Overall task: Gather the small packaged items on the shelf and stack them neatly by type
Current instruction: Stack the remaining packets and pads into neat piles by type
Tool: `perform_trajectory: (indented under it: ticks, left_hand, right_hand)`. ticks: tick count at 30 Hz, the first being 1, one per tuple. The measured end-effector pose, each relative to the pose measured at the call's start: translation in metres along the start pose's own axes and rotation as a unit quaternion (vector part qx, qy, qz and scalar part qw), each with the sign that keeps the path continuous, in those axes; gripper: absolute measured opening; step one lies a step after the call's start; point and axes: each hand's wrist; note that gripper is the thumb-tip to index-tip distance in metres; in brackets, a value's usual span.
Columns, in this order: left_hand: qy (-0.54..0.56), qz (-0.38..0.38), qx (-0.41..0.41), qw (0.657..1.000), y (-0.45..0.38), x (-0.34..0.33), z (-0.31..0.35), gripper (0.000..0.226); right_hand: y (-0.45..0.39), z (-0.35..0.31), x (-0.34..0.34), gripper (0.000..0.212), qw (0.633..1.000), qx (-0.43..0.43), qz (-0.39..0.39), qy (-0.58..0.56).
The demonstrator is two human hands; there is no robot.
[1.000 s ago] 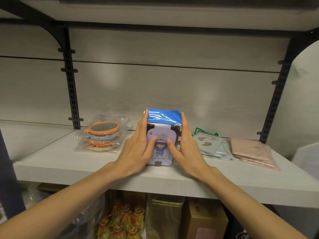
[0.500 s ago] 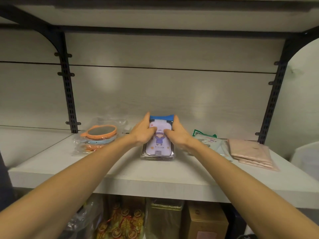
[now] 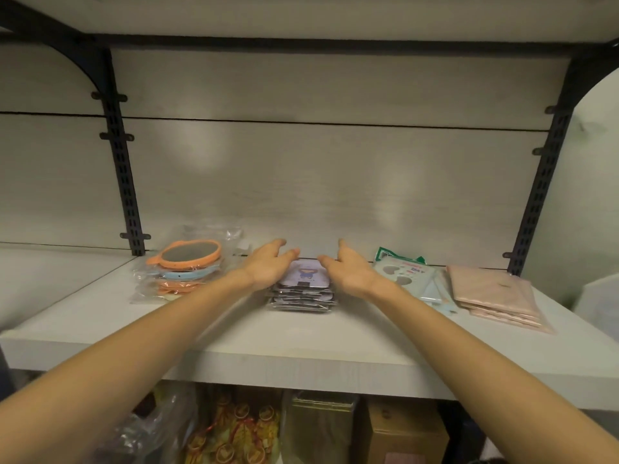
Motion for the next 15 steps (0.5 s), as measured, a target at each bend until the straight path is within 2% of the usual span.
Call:
perform_trajectory:
  ticks: [3, 5, 7, 10, 12, 15]
  left_hand:
    - [0.019, -0.004, -0.022, 1.000, 0.028, 0.009, -0.005, 0.062]
    - [0.028, -0.053, -0.029, 0.998, 0.049, 0.014, -0.014, 0.075]
    - [0.039, -0.114, -0.033, 0.992, 0.068, 0.017, -0.022, 0.094]
    - [0.005, -0.150, -0.066, 0.986, 0.079, 0.015, -0.025, 0.082]
    - [-0.009, -0.139, -0.082, 0.987, 0.079, 0.011, -0.023, 0.080]
    - [-0.024, -0.129, -0.096, 0.987, 0.078, 0.007, -0.024, 0.081]
  right_hand:
    - [0.032, 0.010, 0.009, 0.054, 0.998, 0.062, 0.005, 0.007]
    - [0.050, 0.016, 0.012, 0.069, 0.997, 0.068, -0.018, 0.012]
    - [0.065, 0.020, 0.012, 0.074, 0.997, 0.061, -0.044, 0.010]
    - [0.079, 0.018, 0.007, 0.076, 0.995, 0.085, -0.044, 0.021]
    - [0.079, 0.017, 0.001, 0.076, 0.995, 0.095, -0.026, 0.034]
    - [0.074, 0.019, -0.012, 0.065, 0.992, 0.105, 0.005, 0.068]
Point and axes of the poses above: each hand's wrist, its own y-axis away from the middle knuckle, its own x-axis out of the back of the hand, z = x × y, and after that the axes turned 2 degrees about y, right-handed
